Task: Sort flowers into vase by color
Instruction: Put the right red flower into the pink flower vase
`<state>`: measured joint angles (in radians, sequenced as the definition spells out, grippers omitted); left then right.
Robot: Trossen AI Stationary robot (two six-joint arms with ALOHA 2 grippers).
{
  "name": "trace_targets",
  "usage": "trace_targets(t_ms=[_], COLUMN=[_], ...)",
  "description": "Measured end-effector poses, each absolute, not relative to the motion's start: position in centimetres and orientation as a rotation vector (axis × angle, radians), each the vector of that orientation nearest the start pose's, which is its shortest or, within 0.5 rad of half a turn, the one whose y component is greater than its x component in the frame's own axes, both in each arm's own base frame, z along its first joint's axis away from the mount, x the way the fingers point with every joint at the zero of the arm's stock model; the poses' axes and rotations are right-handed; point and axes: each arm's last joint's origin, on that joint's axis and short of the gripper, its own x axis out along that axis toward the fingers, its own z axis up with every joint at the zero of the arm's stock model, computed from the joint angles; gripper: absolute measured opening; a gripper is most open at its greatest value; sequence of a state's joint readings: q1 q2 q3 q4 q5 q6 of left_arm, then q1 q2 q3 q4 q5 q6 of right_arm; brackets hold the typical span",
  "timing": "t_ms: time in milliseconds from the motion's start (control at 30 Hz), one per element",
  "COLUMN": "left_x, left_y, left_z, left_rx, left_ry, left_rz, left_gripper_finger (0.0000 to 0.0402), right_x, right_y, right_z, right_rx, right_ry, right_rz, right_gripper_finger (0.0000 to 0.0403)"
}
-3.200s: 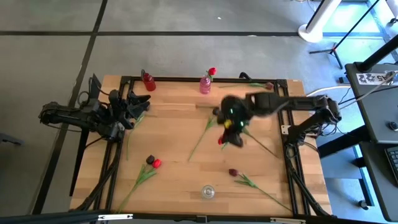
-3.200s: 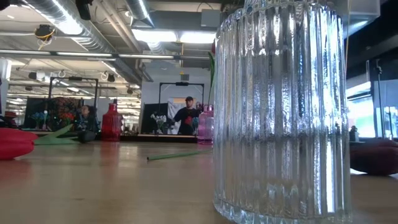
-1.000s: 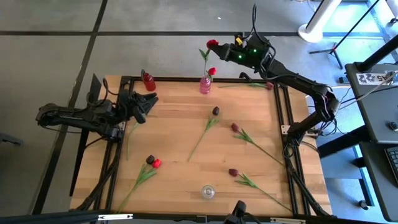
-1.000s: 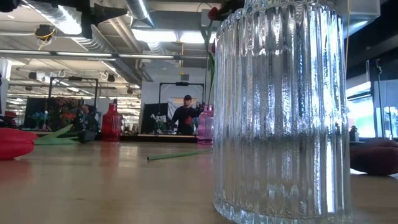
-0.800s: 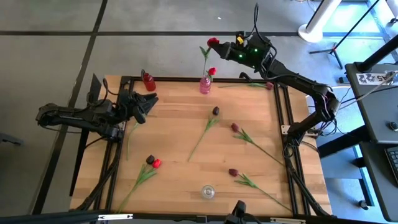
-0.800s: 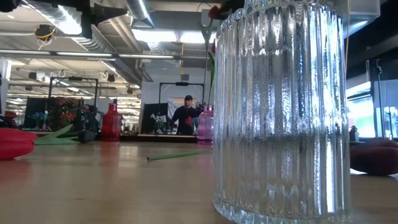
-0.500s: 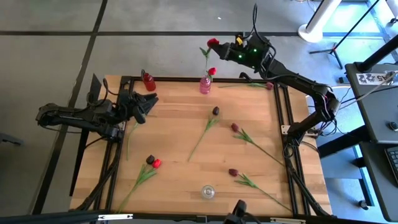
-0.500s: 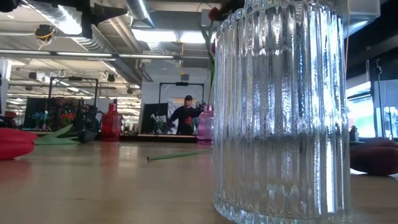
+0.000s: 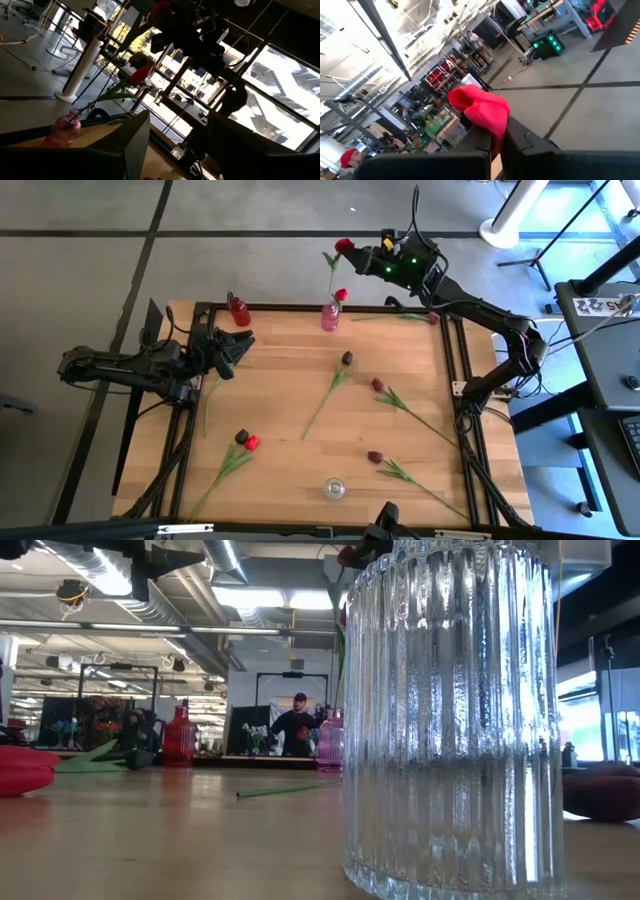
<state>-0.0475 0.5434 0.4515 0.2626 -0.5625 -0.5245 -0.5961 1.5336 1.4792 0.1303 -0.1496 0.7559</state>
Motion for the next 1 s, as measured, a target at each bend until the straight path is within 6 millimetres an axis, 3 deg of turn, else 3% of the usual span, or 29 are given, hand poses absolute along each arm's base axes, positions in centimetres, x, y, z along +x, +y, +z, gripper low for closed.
trace_targets(t_ms=[633,1000], left_x=[13.5,13.5], left_y=[0.9,0.9], left_z=[29.3,29.3], left_rx=[-0.58,-0.58], left_ry=[-0.299,-0.299], left_rz=[0.455,0.455], left_gripper_finger=[0.0195,0.0195], right_x=[29.6,30.5], right_y=[-19.5,-18.1], right_z=[41.9,42.0], right_rx=[0.75,0.746], right_ry=[-0.218,-0.217], right_rz=[-0.404,-0.354], right_gripper_finger=[0.0014,0.0014])
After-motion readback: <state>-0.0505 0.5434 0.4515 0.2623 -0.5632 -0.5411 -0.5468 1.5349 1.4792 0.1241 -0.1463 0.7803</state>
